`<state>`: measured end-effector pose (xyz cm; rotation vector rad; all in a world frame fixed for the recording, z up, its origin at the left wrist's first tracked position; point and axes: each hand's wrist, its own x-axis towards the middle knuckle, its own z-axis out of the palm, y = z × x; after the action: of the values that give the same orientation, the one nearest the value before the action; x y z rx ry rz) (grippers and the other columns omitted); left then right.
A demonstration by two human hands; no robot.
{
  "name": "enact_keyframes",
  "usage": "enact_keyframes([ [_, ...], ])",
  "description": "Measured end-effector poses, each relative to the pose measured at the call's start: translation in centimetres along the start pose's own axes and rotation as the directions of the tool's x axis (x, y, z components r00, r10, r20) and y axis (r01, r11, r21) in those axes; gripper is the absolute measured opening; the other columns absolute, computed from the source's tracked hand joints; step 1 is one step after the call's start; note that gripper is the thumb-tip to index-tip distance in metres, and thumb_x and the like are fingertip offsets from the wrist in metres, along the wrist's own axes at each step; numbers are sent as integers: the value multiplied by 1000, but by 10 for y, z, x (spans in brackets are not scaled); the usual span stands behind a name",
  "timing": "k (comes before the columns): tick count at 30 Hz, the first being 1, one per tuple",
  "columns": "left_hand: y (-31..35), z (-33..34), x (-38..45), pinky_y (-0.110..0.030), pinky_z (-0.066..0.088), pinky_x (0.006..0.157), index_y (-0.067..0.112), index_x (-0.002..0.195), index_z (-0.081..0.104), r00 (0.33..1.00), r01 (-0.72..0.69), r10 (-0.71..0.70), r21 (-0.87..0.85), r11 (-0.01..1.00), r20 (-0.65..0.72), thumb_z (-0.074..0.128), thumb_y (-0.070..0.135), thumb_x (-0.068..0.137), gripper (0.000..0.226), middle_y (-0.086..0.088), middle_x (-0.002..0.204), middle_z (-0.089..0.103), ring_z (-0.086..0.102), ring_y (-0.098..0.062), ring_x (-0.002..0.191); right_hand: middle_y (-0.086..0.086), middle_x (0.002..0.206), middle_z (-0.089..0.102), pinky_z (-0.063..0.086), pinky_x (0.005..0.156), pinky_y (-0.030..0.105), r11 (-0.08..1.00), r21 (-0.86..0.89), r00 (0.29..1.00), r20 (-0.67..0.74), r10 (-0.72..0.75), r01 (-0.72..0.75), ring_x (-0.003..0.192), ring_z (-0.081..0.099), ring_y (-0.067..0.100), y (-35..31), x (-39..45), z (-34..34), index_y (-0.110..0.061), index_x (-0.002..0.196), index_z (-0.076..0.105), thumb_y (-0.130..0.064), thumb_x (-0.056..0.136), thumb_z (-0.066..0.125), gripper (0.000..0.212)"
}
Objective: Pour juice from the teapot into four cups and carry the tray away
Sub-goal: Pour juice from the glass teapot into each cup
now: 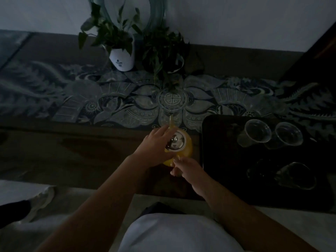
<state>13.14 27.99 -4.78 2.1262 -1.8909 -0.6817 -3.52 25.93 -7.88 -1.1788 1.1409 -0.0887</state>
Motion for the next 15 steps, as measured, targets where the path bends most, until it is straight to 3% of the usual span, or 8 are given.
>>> enact_keyframes([
  [2, 0, 2, 5, -51, 30, 111, 36, 150, 18, 999, -29, 28, 29, 999, 22, 70, 47, 79, 89, 2, 159, 18, 22, -30, 141, -3, 55, 57, 42, 74, 30, 1000, 6, 1000, -3, -1, 1, 71, 58, 17, -1, -1, -1, -16, 74, 59, -36, 98, 44, 35],
  [5, -1, 4, 9, -49, 35, 106, 37, 150, 22, 998, -64, 64, 54, 996, 0, 69, 45, 81, 84, 4, 155, 22, 28, -31, 133, -2, 52, 44, 39, 55, 23, 998, 68, 999, -40, -6, 9, 55, 45, 14, -5, 0, -1, -11, 77, 52, -37, 100, 40, 37],
  [11, -9, 7, 13, -50, 42, 100, 35, 146, 29, 995, -92, 94, 73, 993, -34, 69, 51, 78, 81, 5, 147, 33, 36, -30, 126, -3, 54, 44, 45, 55, 28, 996, -48, 989, -129, -76, 71, 48, 44, 9, -2, 7, -13, -16, 70, 54, -34, 98, 43, 35],
  [15, -6, 14, 12, -48, 44, 98, 33, 142, 35, 996, -38, 44, 80, 996, -74, 69, 53, 76, 78, -1, 142, 37, 38, -30, 124, -7, 47, 43, 38, 51, 29, 986, -113, 974, -174, -144, 126, 42, 42, 7, 2, 15, -21, -18, 60, 52, -28, 94, 49, 35],
])
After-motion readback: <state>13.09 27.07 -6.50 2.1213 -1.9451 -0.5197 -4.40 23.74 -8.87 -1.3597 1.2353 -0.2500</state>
